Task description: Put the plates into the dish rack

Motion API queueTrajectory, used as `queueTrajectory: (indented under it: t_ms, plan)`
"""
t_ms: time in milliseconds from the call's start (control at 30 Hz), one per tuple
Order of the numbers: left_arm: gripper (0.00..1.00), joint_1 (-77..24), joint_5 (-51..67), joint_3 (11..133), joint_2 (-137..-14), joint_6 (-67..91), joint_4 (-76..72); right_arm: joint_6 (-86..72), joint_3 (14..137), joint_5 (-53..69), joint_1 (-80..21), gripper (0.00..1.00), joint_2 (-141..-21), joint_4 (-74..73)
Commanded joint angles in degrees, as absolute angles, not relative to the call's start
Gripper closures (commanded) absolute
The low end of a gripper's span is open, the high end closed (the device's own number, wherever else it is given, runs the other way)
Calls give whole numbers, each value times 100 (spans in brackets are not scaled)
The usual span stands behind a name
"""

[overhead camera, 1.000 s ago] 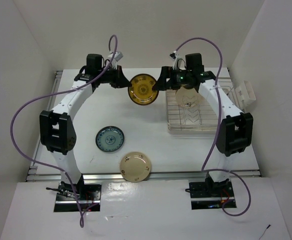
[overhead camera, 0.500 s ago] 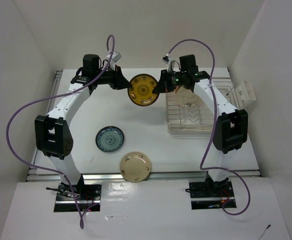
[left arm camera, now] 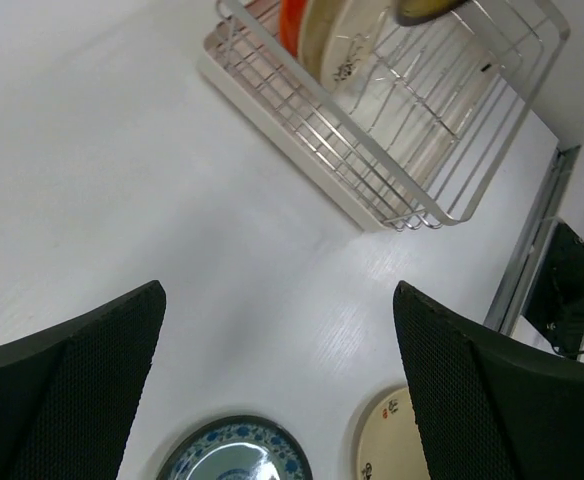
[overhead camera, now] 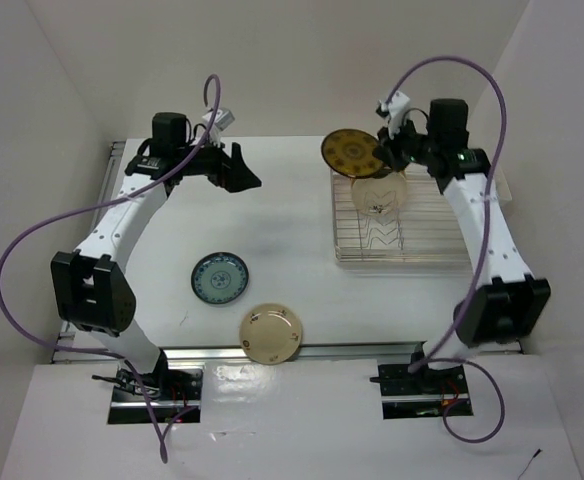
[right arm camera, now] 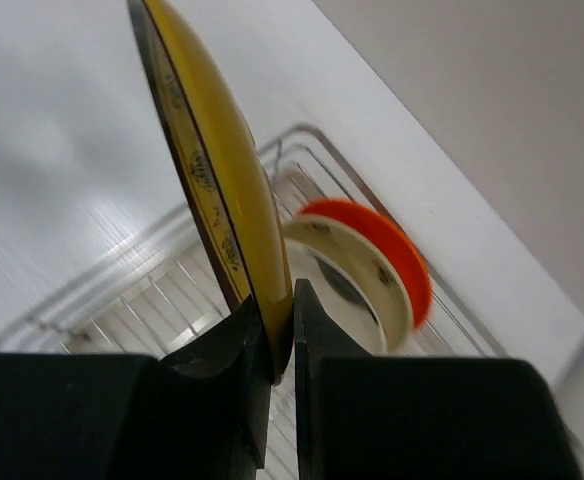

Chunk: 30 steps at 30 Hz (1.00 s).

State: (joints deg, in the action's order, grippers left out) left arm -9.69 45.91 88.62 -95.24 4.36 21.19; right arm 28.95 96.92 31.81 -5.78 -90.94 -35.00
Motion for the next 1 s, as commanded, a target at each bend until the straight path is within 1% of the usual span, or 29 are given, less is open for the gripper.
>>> queueTrajectory:
  t_ms: [0,33,67,133,167,233,333,367,467,600,833,967]
  plan:
    - [0,-757,4325,8737,-9317,220,2258,5399,8494,2763,-650,100,-7913,-2614]
    - [0,-756,4229,8675,-9264,220,2259,5553,7846,2534,-650,100,-7493,-1923]
    - [0,-704,4228,8675,-9264,220,2259,5685,7683,2314,-650,100,-7384,-1759]
    - [0,-633,4096,8517,-9211,220,2259,6133,7830,2013,-598,100,-7383,-1932]
    - [0,-581,4096,8517,-9150,220,2259,6291,7927,2013,-598,100,-7470,-2360]
    - [0,-519,4096,8324,-9149,220,2259,6748,7998,1829,-536,100,-7576,-2697]
    - [0,-413,4096,8096,-9088,220,2259,7066,7595,1592,-431,100,-7576,-2567]
    - [0,-413,4096,8043,-9027,281,2198,7066,7359,1591,-431,100,-7524,-2392]
    - [0,-360,4043,7980,-9026,334,2197,7356,7252,1591,-326,100,-7523,-2338]
    - [0,-308,3911,7876,-9026,334,2197,7418,7497,1845,-202,100,-7707,-2785]
    - [0,-255,3656,7743,-8965,439,2197,7585,7269,1714,-18,100,-7980,-2663]
    - [0,-193,3446,7743,-8912,492,2311,7585,7216,1898,-18,100,-8182,-2549]
